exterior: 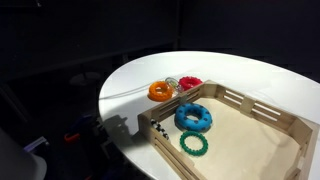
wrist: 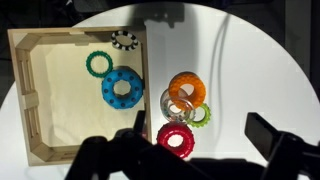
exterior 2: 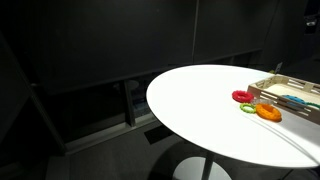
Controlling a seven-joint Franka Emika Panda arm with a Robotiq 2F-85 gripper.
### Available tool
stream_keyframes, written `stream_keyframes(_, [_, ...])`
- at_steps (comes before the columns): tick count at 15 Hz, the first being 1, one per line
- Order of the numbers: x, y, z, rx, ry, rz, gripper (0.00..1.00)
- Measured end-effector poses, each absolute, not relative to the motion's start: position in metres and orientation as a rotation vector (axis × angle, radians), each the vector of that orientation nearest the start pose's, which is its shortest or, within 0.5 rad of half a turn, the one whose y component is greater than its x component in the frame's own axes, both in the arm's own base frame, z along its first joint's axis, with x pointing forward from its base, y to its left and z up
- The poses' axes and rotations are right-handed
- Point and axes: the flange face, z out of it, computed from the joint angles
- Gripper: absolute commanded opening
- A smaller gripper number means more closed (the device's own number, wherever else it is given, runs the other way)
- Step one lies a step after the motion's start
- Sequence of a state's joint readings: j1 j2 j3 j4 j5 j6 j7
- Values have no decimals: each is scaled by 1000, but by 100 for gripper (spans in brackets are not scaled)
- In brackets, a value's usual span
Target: Remove the blue ring from the crate and put it on the pile of rings on the left
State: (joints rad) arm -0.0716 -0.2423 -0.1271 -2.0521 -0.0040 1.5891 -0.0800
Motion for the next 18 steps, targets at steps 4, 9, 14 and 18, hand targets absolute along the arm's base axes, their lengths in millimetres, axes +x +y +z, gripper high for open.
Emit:
stream_keyframes(4, [459,-124,517,-3054,257,339,100])
stream_keyframes(9, [469,-175,488,-3078,388,316,100])
stream_keyframes(14, [475,-208,457,-3079,470,349,100])
stream_keyframes(18, [476,-208,451,-3076,470,367,100])
